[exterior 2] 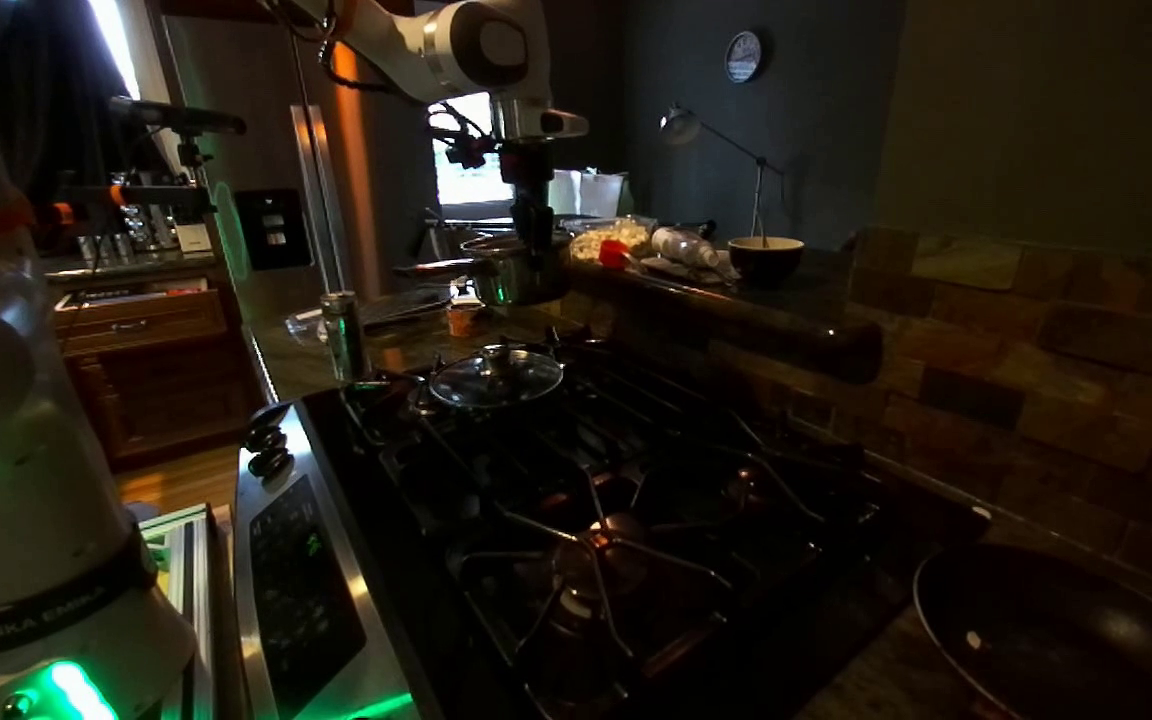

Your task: Remove the glass lid from the pot, put it on the stove and move the pot to the top right stove plate

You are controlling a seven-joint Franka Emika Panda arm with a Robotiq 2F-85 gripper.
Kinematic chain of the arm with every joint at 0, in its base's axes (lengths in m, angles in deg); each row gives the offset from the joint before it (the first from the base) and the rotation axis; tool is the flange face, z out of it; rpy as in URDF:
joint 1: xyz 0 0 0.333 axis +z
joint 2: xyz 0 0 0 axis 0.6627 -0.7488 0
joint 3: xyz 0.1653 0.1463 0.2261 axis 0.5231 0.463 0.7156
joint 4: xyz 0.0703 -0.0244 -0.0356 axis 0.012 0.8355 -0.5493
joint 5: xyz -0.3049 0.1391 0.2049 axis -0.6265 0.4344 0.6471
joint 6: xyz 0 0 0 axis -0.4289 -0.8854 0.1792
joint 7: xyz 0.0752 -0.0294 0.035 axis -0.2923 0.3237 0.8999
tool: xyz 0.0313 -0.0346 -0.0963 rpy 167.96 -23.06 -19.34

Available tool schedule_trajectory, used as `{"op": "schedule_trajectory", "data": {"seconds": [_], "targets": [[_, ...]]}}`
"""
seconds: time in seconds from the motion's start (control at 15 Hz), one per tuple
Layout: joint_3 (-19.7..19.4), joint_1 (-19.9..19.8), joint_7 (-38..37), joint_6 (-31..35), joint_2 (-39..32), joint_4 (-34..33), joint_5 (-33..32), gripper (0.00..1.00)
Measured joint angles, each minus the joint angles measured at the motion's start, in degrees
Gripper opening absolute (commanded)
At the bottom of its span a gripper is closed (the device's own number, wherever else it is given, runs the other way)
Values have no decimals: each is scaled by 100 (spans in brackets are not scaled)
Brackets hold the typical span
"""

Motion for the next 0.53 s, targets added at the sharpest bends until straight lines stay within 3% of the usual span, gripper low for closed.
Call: {"op": "schedule_trajectory", "data": {"seconds": [0.27, 0.53], "targets": [[-65, -53, -51, 4, -95, -26, 38, 2], [-392, -344, -240, 27, 144, 192, 496, 2]]}}
